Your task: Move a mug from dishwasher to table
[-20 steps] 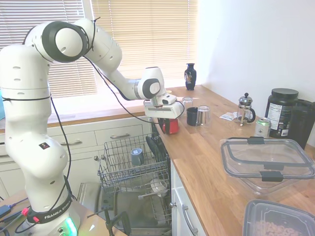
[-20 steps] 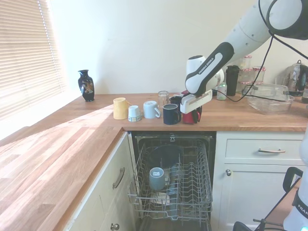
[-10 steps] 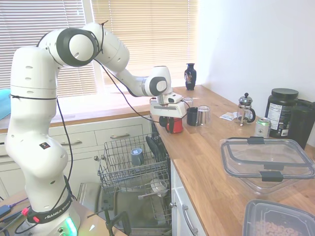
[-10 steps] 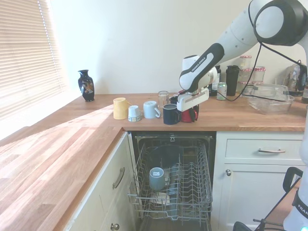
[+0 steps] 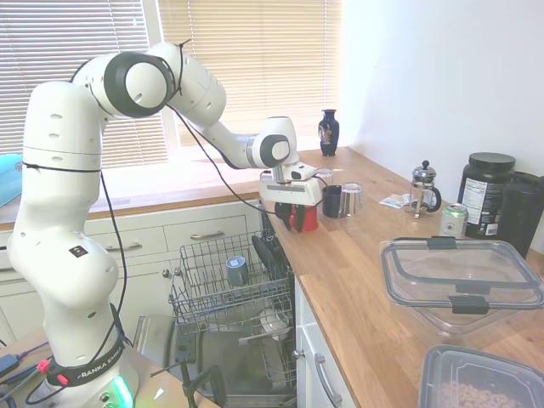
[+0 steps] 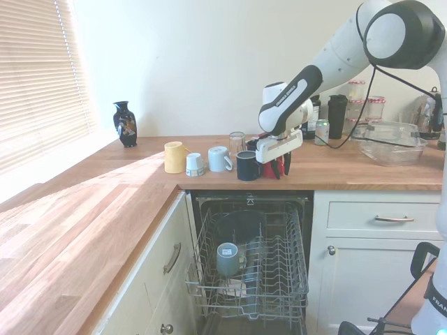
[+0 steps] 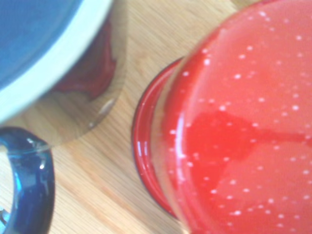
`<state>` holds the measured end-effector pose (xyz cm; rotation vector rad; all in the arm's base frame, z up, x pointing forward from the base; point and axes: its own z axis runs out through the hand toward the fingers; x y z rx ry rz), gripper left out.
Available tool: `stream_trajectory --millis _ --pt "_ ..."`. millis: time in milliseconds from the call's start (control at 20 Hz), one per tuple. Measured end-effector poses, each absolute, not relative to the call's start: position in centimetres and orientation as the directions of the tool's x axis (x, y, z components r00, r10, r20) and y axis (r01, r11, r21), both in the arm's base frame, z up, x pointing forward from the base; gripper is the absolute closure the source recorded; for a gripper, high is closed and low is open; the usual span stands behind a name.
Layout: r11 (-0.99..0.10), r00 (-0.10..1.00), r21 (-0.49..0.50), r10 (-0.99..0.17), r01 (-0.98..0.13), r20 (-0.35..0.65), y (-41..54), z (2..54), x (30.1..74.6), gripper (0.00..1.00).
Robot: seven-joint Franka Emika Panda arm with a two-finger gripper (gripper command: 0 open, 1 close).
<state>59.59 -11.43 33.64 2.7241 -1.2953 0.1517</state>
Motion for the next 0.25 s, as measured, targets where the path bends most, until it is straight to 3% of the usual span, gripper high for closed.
stream_trajectory --millis 250 --pt "-0.624 0.616 0.018 -0.767 -0.782 0.179 -11.3 38.0 58.0 0.00"
